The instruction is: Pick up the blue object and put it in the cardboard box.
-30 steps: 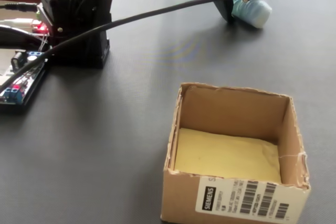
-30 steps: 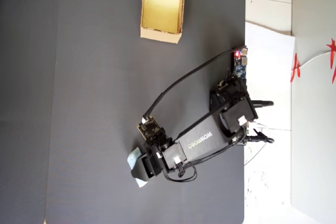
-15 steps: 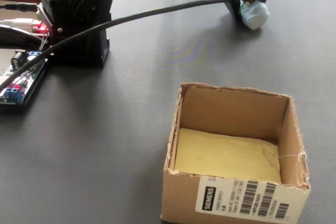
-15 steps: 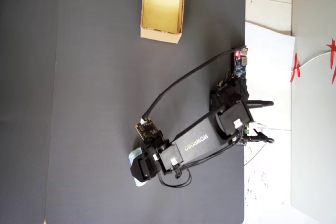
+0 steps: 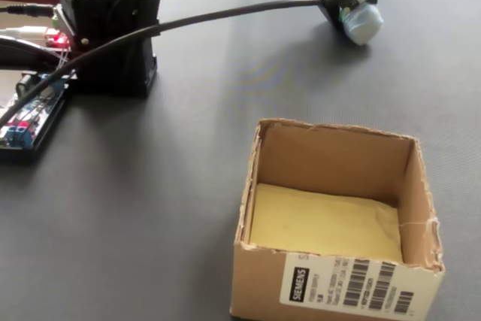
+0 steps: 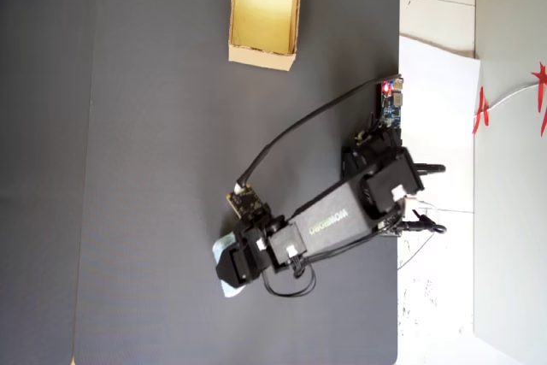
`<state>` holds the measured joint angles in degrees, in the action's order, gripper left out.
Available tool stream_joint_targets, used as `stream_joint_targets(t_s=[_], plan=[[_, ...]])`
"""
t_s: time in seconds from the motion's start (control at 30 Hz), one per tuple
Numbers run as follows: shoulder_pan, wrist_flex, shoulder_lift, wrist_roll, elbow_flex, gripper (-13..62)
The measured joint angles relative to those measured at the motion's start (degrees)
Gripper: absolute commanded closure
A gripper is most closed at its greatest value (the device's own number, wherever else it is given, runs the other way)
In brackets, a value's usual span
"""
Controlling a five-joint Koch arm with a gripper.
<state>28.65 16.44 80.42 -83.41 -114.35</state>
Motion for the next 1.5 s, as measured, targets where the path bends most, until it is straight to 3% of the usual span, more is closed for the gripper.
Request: stream_joint_targets(t_s=[0.3, 0.73, 1.03, 1.27, 1.37, 1.5], plan=[[-4.83, -10.02, 14.5, 0.0, -15.12, 49.6], [-13.97, -17.14, 27.07, -0.09, -25.05, 49.7], [-32.78, -26.02, 41.66, -0.09, -37.18, 49.6], [-40.34, -26.81, 44.56, 2.55, -37.18, 49.6], [-53.0, -26.81, 44.38, 4.66, -34.1, 49.6], [-60.82, -26.81, 42.71, 4.75, -33.22, 49.6]])
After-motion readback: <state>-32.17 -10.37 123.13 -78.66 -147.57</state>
